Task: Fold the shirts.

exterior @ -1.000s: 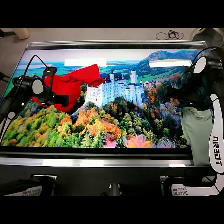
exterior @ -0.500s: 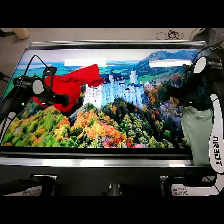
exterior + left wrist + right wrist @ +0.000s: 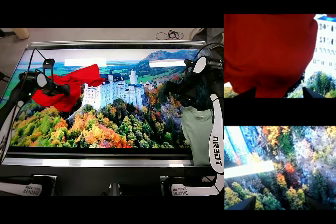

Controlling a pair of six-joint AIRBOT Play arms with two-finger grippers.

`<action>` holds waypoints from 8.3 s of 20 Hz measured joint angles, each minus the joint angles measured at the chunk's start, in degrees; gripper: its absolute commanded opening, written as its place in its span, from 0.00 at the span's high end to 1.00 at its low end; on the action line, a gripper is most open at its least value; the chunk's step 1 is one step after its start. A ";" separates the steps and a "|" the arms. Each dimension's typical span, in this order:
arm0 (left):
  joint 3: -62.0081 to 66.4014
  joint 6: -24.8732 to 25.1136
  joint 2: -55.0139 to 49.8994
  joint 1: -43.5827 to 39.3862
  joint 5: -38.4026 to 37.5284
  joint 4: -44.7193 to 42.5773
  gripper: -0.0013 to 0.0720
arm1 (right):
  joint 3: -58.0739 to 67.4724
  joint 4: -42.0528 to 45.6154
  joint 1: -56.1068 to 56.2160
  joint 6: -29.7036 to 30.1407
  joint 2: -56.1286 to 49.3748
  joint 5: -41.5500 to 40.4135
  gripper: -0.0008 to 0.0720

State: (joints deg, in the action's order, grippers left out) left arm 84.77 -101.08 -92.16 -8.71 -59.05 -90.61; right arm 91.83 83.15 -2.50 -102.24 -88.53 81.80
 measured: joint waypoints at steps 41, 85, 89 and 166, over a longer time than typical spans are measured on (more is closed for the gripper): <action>-45.44 1.27 34.07 -7.23 -7.13 23.56 0.00 | -29.99 -23.71 1.09 14.56 16.90 1.46 0.08; 12.00 4.20 48.43 -6.45 15.26 8.11 0.95 | -1.90 -3.78 6.47 7.80 51.49 -16.39 0.96; 12.37 4.17 36.63 -6.29 21.99 4.55 0.95 | -4.31 -4.74 6.45 6.29 40.28 -5.90 0.96; -20.11 14.60 16.87 18.21 1.09 32.94 0.17 | 7.17 -11.96 2.08 -3.06 -6.60 -7.06 0.29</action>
State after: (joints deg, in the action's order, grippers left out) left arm 64.66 -86.48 -75.29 9.50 -57.95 -57.67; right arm 99.00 71.20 -0.43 -105.30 -95.13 74.74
